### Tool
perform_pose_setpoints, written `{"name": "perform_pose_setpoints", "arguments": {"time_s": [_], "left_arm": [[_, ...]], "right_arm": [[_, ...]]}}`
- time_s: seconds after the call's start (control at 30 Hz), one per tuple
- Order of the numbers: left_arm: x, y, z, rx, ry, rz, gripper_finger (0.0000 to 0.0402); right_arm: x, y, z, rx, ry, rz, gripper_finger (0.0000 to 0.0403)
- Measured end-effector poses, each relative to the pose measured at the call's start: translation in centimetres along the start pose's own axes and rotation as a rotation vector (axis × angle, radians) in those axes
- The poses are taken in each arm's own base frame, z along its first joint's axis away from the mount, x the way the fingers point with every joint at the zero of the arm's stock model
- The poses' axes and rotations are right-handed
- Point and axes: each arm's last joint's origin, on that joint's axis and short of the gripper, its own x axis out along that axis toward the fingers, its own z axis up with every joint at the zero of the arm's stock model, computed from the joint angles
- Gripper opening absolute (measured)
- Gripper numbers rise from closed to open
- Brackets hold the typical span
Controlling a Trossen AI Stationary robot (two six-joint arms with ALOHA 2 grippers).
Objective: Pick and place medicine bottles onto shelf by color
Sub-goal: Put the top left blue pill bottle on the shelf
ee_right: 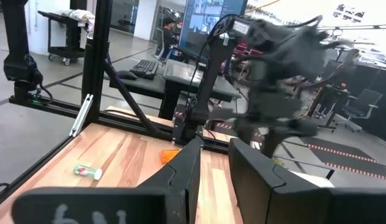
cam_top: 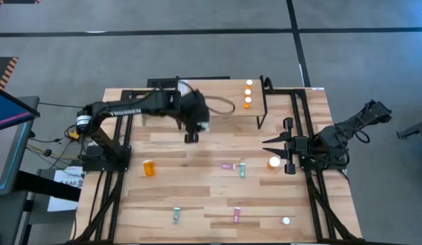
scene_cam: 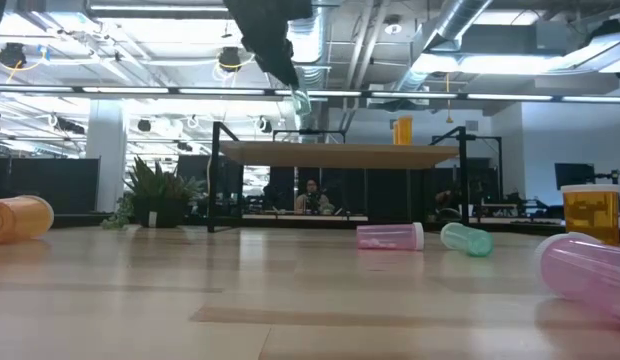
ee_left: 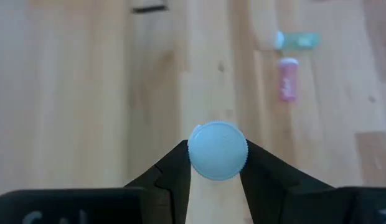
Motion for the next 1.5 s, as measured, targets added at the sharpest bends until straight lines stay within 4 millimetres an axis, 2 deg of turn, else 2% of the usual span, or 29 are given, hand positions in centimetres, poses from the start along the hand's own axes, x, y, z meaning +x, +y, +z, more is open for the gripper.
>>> {"name": "perform_pose_setpoints", "arguments": {"time_s": [0.23,0.43,0.57,0.67,1.03,1.13,1.23,1.5], "left_arm": [[-2.7,3.7,0.8,-0.018,-0.091,0.044,0.0108],[-4.9,5.8,1.5,-0.021,-0.176,0.084,0.0108],[-5.7,6.7,1.8,-0.017,-0.226,0.097,0.0108],[-5.2,7.7,2.8,-0.018,-0.254,0.080,0.0108],[-0.9,11.9,6.5,0.001,-0.153,0.088,0.0108],[0.8,13.3,6.7,-0.008,-0.134,0.096,0.0108],[2.1,14.4,5.9,-0.007,-0.107,0.097,0.0108],[4.2,16.5,4.3,-0.054,-0.034,0.090,0.0108]], "right_arm": [[-0.2,-0.2,0.1,0.004,-0.001,-0.018,0.0107],[-0.2,-0.2,0.1,0.004,0.000,-0.023,0.0107],[-0.2,-0.2,0.1,0.005,-0.001,-0.024,0.0107],[-0.2,-0.2,0.1,0.009,-0.007,-0.025,0.0107],[-0.2,-0.2,0.0,0.030,0.005,-0.020,0.0107],[-0.2,-0.1,0.0,0.028,0.007,-0.019,0.0107],[-0.2,-0.1,-0.1,0.029,0.015,-0.017,0.0107],[-0.2,-0.1,-0.3,0.035,0.033,-0.014,0.0107]]}}
